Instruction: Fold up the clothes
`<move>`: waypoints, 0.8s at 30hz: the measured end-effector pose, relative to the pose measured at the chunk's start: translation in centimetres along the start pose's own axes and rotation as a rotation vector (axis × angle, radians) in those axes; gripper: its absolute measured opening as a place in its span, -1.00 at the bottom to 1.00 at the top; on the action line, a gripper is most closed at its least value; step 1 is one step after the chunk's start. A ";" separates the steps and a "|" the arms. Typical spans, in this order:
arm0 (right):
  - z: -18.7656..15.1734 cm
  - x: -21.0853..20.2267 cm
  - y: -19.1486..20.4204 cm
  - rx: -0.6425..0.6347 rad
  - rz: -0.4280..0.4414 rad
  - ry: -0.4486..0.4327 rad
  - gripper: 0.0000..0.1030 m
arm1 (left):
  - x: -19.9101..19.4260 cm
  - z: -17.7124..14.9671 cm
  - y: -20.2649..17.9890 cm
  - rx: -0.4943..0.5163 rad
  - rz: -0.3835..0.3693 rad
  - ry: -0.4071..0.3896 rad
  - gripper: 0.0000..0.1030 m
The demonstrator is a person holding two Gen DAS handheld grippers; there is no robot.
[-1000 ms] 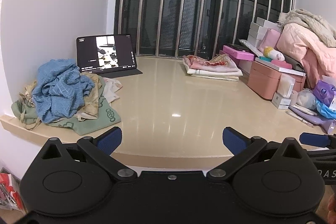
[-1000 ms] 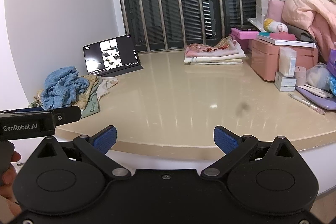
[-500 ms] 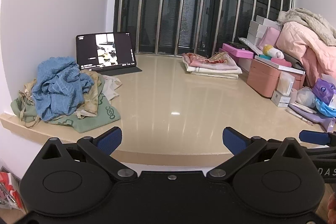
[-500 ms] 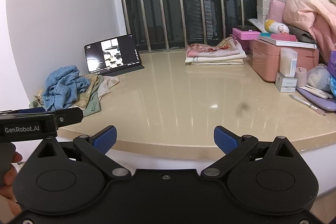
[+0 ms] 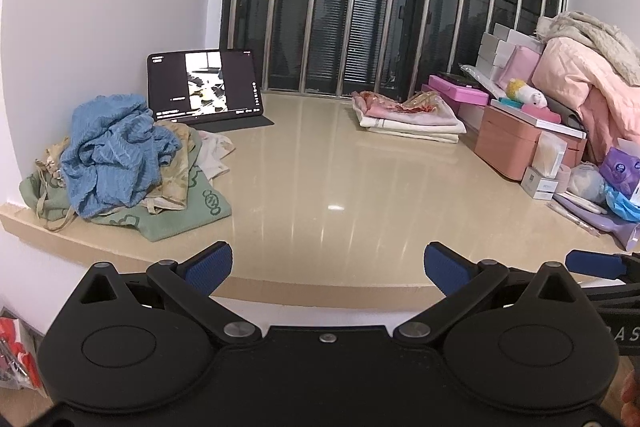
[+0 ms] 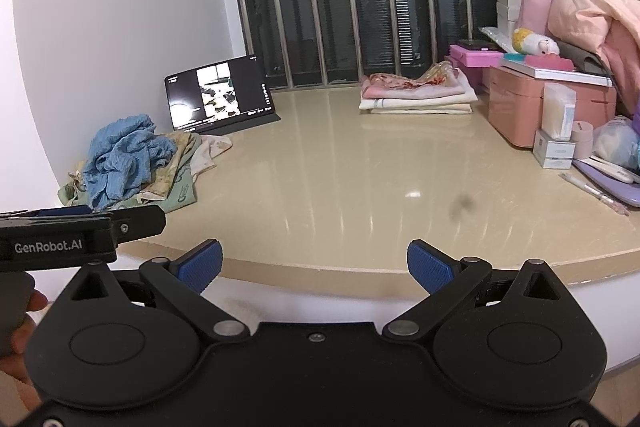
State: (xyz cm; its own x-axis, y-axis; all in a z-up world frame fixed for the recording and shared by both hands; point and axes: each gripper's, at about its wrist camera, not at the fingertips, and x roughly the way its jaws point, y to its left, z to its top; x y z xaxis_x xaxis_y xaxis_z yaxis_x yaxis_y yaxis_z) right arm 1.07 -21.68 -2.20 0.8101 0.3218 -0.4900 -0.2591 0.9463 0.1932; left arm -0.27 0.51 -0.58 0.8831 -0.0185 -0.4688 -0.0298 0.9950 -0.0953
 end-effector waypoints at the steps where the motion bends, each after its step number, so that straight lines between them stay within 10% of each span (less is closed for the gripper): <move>1: 0.0 0.1 0.1 -0.003 0.004 0.003 0.95 | 0.1 0.0 0.1 -0.003 0.002 0.001 1.00; 24: 0.8 5.5 4.7 -0.171 0.120 0.053 0.95 | 2.7 0.5 6.3 -0.093 0.156 0.019 1.00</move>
State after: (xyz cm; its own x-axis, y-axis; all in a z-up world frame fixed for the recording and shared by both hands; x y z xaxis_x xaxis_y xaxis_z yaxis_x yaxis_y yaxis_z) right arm 4.76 -15.48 -3.33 0.7403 0.4294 -0.5173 -0.4413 0.8908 0.1080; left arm 2.15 6.76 -1.99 0.8555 0.1332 -0.5004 -0.2099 0.9726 -0.1000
